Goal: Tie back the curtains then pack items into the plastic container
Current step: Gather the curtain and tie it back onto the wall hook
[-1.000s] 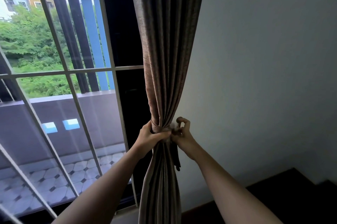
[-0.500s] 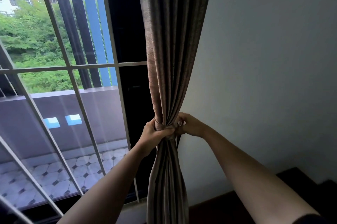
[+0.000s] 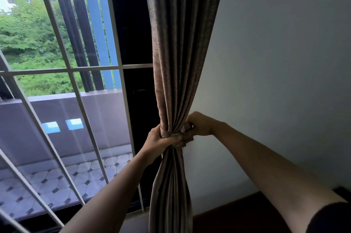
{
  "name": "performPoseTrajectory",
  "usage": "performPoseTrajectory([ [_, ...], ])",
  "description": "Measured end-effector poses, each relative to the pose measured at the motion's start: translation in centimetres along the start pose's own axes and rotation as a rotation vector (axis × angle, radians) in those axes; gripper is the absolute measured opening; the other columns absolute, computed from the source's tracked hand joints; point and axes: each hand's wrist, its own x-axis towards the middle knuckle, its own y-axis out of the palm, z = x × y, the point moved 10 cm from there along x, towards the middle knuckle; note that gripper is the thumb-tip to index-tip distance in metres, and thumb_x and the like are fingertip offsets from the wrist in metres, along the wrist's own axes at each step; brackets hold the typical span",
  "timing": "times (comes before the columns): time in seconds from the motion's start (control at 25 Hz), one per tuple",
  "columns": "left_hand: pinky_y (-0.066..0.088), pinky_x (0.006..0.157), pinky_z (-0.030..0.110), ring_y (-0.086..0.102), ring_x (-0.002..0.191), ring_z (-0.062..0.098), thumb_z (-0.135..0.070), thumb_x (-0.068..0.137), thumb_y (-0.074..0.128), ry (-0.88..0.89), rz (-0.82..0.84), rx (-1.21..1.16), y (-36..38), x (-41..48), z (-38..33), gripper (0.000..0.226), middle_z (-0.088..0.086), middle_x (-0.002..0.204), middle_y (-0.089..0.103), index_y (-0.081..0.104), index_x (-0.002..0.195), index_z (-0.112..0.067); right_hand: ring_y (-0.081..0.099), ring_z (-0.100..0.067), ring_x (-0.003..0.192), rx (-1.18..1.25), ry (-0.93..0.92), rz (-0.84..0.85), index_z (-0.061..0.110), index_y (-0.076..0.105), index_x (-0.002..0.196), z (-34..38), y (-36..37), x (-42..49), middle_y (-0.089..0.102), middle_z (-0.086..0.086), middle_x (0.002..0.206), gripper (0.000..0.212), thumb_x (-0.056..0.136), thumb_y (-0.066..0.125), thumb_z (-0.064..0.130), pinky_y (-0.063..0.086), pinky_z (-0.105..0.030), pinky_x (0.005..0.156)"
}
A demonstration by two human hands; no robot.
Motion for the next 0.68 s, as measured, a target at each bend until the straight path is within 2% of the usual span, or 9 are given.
performPoseTrajectory([
  [0.16, 0.056, 0.084, 0.039, 0.069, 0.094, 0.022, -0.030, 0.063, 0.078, 0.006, -0.022, 0.011, -0.9, -0.2, 0.0, 0.051, 0.008, 0.101, 0.071, 0.064, 0.109, -0.013, 0.062, -0.019, 0.079, -0.328, 0.074, 0.102, 0.016, 0.065, 0.097, -0.9, -0.2, -0.6, 0.070, -0.005, 0.088, 0.028, 0.083, 0.065, 0.041, 0.043, -0.027, 0.069],
  [0.28, 0.056, 0.086, 0.040, 0.069, 0.095, 0.022, -0.028, 0.064, 0.078, 0.007, -0.032, 0.013, -1.4, -0.3, -0.2, 0.050, 0.007, 0.102, 0.072, 0.064, 0.109, -0.013, 0.064, -0.022, 0.081, -0.531, 0.135, 0.097, 0.018, 0.066, 0.084, -2.0, -0.7, -0.9, 0.069, -0.002, 0.085, 0.028, 0.086, 0.055, 0.044, 0.048, -0.031, 0.069],
  [0.4, 0.055, 0.087, 0.041, 0.069, 0.096, 0.022, -0.028, 0.064, 0.078, 0.010, -0.037, 0.016, -1.4, -0.3, -0.3, 0.049, 0.007, 0.102, 0.072, 0.064, 0.109, -0.014, 0.057, -0.013, 0.067, -0.438, 0.092, 0.099, 0.018, 0.062, 0.073, -1.2, -0.5, -2.2, 0.067, 0.003, 0.077, 0.036, 0.084, 0.041, 0.045, 0.037, -0.027, 0.067],
  [0.52, 0.056, 0.085, 0.037, 0.069, 0.095, 0.020, -0.025, 0.066, 0.077, 0.011, -0.035, 0.031, -1.3, -0.5, -0.3, 0.046, 0.007, 0.103, 0.071, 0.064, 0.110, -0.015, 0.059, -0.017, 0.069, -0.201, 0.125, 0.091, 0.012, 0.064, 0.082, -0.3, -0.1, -4.2, 0.062, 0.000, 0.079, 0.024, 0.090, 0.055, 0.032, 0.043, -0.030, 0.067],
  [0.6, 0.056, 0.083, 0.035, 0.069, 0.094, 0.018, -0.022, 0.068, 0.076, 0.013, -0.055, 0.024, -1.8, -0.7, -0.3, 0.043, 0.006, 0.101, 0.072, 0.064, 0.109, -0.017, 0.059, -0.020, 0.077, -0.264, 0.179, 0.010, 0.015, 0.063, 0.095, 0.5, -0.2, -5.4, 0.060, -0.001, 0.087, 0.024, 0.092, 0.054, 0.036, 0.047, -0.034, 0.070],
  [0.68, 0.057, 0.082, 0.035, 0.069, 0.093, 0.019, -0.020, 0.068, 0.075, 0.005, -0.072, 0.013, -2.2, -0.7, -0.3, 0.042, 0.006, 0.100, 0.072, 0.064, 0.107, -0.016, 0.059, -0.024, 0.078, -0.302, 0.248, -0.055, 0.018, 0.060, 0.093, 1.5, 0.1, -6.4, 0.061, -0.004, 0.087, 0.021, 0.092, 0.051, 0.037, 0.047, -0.035, 0.071],
])
